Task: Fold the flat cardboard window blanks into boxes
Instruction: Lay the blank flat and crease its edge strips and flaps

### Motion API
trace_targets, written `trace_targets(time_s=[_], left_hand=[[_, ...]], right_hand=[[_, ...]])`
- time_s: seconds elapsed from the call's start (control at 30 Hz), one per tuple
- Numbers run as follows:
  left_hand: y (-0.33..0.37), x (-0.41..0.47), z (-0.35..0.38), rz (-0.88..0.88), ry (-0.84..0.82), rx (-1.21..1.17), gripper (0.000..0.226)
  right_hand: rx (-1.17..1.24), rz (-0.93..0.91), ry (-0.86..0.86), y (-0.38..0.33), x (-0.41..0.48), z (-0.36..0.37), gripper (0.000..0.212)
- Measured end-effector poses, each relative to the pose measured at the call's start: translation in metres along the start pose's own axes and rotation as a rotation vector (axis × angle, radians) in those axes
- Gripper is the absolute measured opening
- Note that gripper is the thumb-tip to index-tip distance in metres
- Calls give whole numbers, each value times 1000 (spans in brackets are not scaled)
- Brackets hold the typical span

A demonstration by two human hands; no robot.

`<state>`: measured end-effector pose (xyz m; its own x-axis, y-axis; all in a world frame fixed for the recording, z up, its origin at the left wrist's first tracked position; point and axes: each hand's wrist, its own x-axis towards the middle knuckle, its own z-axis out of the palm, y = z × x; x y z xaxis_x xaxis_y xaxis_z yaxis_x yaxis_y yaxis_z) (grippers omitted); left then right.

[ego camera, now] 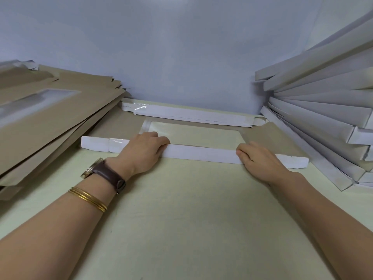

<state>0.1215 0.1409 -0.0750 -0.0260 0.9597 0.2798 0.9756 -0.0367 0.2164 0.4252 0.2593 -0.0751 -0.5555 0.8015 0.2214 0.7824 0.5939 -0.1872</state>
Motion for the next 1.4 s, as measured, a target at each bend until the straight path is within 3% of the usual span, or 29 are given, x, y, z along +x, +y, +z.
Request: trace_targets(time_s=[0.17,0.33,0.4,0.47,0.63,0.9,1.4], left_hand=[[-2,4,7,-11,-35,-26,36],[14,14,14,-89,-172,11,30],[22,18,17,-158,-254,39,41],[31,20,21,-242,-318,42,52],[35,24,30,-280,-325,147,54],[28,21,30,-328,-325,142,57],[-38,-9,11,-397,-290,151,59]], right_hand=[[-20,2,14,-10,5,6,35],[-40,-14,-161,-50,8,19,51],[-49,-25,-229,-74,9,27,60],[-40,-66,-250,-97,14,35,62],[39,-118,-304,-122,23,46,64],[40,-129,-348,-100,24,42,67],[-75,91,-334,23,-9,11,60]])
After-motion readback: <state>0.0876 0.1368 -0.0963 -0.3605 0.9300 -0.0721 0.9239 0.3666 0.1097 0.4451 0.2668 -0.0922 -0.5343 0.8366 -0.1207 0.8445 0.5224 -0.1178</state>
